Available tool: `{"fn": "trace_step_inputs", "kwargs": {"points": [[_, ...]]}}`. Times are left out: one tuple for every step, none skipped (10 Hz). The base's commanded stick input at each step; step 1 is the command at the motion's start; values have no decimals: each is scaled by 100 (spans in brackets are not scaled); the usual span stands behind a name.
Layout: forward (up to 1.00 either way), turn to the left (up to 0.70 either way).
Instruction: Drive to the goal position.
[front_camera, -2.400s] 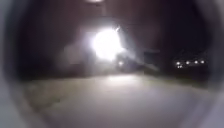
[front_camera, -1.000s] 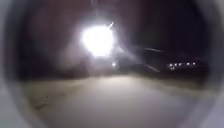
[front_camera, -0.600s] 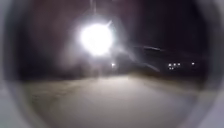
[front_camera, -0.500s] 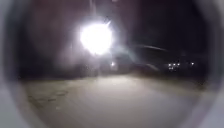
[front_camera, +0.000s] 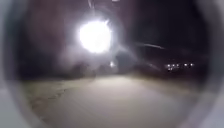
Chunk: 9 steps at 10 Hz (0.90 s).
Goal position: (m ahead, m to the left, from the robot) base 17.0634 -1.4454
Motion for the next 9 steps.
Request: {"fn": "trace_step_inputs", "kwargs": {"points": [[100, 0], [100, 0], [100, 0], [100, 0], [100, 0], [100, 0], [100, 0], [100, 0], [100, 0]]}}
